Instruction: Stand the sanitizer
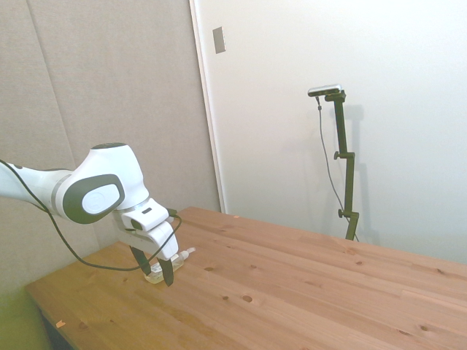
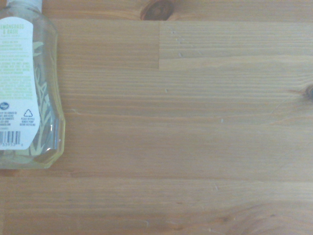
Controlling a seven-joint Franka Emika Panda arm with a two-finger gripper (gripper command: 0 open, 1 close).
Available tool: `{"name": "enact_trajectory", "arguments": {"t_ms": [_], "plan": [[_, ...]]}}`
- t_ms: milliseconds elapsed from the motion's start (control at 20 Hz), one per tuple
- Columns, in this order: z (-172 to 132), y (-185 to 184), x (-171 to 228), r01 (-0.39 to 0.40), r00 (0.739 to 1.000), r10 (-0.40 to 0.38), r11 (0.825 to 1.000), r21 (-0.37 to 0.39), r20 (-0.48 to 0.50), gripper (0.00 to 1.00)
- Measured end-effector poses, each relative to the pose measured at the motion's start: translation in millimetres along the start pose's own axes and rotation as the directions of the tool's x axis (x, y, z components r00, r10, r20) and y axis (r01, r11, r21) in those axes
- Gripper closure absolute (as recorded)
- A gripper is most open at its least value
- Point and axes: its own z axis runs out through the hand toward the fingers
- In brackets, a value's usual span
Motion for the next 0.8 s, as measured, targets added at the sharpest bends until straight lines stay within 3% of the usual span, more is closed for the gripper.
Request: {"name": "enact_trajectory", "arguments": {"t_ms": [300, 800], "plan": [[-1.5, -17.7, 3.1, 0.003, 1.000, -0.003, 1.000, -0.003, -0.011, 0.00], [9.3, -136.6, 22.2, 0.005, 0.997, -0.006, 1.000, -0.011, -0.075, 0.00]]}}
